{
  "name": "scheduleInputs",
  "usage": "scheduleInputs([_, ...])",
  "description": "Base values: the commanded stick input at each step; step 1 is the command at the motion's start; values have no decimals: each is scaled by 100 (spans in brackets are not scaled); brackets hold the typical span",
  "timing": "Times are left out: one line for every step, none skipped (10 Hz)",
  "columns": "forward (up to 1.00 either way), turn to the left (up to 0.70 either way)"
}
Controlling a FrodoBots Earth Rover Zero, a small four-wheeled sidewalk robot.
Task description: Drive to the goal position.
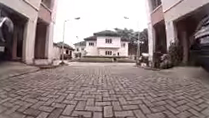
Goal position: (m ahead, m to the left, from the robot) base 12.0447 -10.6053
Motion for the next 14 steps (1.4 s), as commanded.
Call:
scheduleInputs([70, 0])
scheduleInputs([70, 0])
scheduleInputs([70, 0])
scheduleInputs([70, 0])
scheduleInputs([70, 0])
scheduleInputs([70, 0])
scheduleInputs([70, 0])
scheduleInputs([70, 0])
scheduleInputs([70, 0])
scheduleInputs([70, 0])
scheduleInputs([70, 0])
scheduleInputs([70, 0])
scheduleInputs([70, 0])
scheduleInputs([70, 0])
